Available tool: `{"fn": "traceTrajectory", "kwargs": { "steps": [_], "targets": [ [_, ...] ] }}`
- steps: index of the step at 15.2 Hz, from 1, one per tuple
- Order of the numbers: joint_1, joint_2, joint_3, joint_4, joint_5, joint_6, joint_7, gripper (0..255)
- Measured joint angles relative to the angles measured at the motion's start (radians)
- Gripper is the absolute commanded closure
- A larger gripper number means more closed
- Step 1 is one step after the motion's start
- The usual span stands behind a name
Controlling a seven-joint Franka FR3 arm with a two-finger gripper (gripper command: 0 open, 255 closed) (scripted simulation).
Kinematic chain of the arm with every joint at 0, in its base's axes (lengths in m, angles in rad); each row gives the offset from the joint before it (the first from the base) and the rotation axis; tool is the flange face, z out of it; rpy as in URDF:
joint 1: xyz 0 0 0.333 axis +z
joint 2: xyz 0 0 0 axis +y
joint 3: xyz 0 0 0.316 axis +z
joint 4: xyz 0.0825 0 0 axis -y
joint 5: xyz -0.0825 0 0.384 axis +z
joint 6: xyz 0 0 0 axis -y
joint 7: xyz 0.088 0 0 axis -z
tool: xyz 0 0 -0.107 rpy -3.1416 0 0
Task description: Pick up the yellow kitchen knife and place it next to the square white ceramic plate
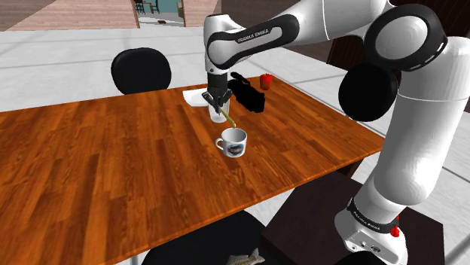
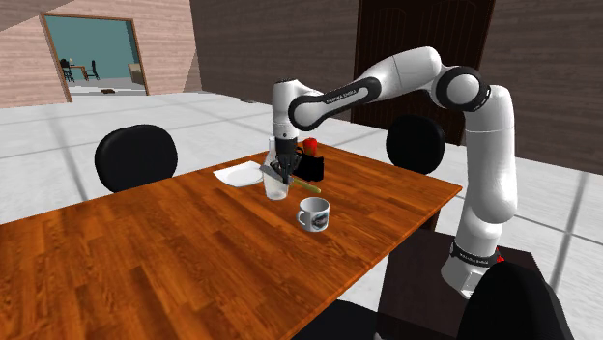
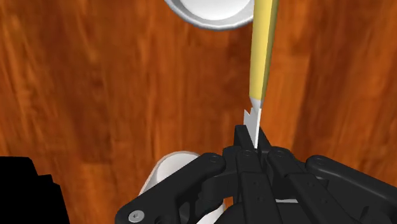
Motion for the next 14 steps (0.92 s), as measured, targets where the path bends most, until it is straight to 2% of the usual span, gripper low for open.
{"fn": "traceTrajectory", "kwargs": {
  "steps": [9,14],
  "targets": [
    [-0.128,0.007,-0.072,0.015,0.022,-0.002,-0.207,255],
    [-0.192,0.049,-0.107,0.085,0.029,-0.027,-0.314,255]
  ]
}}
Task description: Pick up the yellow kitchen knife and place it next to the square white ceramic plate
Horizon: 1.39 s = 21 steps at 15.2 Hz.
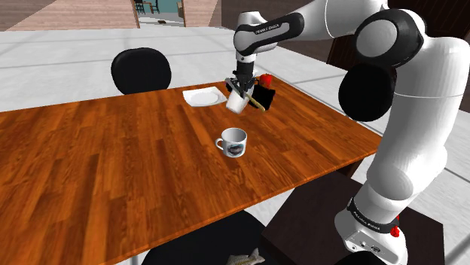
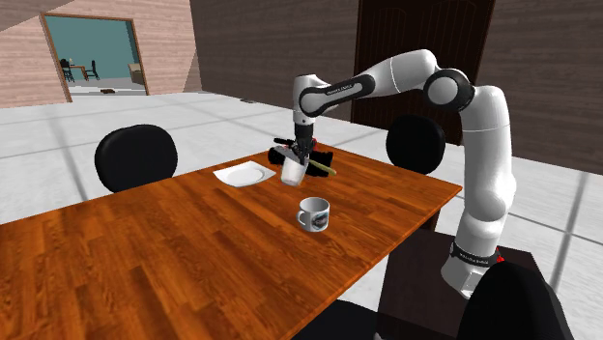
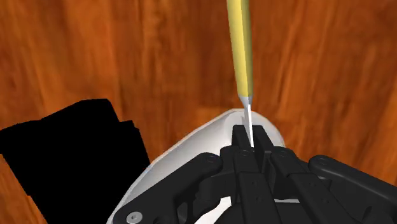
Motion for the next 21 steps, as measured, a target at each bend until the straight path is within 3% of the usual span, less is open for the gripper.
{"fn": "traceTrajectory", "kwargs": {
  "steps": [5,16,21],
  "targets": [
    [-0.056,0.049,-0.031,0.051,0.004,-0.003,-0.086,255],
    [-0.057,0.093,-0.034,-0.023,-0.003,0.121,-0.086,255],
    [-0.057,0.100,-0.036,-0.053,-0.008,0.245,-0.082,255]
  ]
}}
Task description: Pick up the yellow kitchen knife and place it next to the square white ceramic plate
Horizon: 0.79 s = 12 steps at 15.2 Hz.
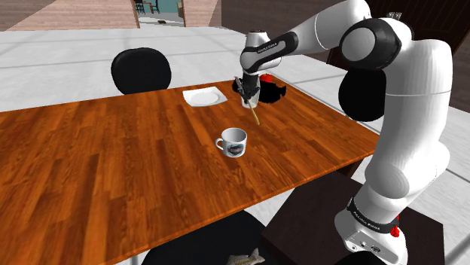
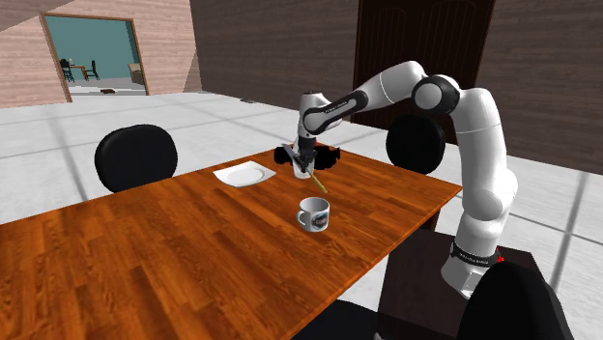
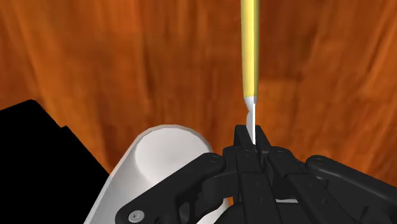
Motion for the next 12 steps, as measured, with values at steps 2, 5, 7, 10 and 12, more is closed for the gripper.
{"fn": "traceTrajectory", "kwargs": {
  "steps": [2,5,7,10,12],
  "targets": [
    [0.004,0.013,0.000,-0.004,-0.002,0.066,0.006,255],
    [0.001,0.027,-0.003,-0.035,0.000,-0.002,0.001,255],
    [0.002,0.035,-0.003,-0.029,0.000,-0.022,0.001,255],
    [0.002,0.036,-0.003,-0.027,-0.001,-0.027,0.001,0],
    [0.002,0.036,-0.003,-0.027,-0.001,-0.028,0.001,0]
  ]
}}
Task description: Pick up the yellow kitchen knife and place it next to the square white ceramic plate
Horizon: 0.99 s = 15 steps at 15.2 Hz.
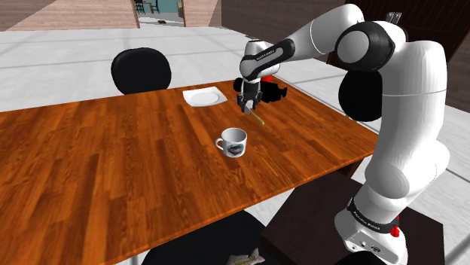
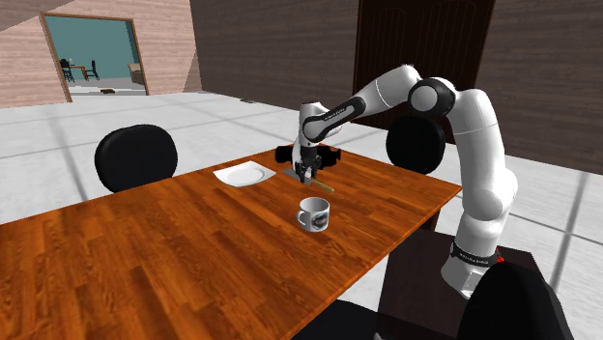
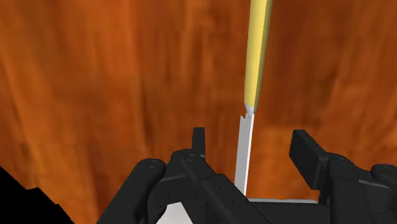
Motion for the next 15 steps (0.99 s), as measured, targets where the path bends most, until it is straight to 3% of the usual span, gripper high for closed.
{"fn": "traceTrajectory", "kwargs": {
  "steps": [4,9,15],
  "targets": [
    [0.000,0.000,0.000,0.000,0.000,0.000,0.000,0],
    [0.001,-0.047,0.004,0.049,0.007,-0.095,-0.001,0],
    [-0.002,-0.052,0.003,0.052,0.008,-0.105,-0.005,0]
  ]
}}
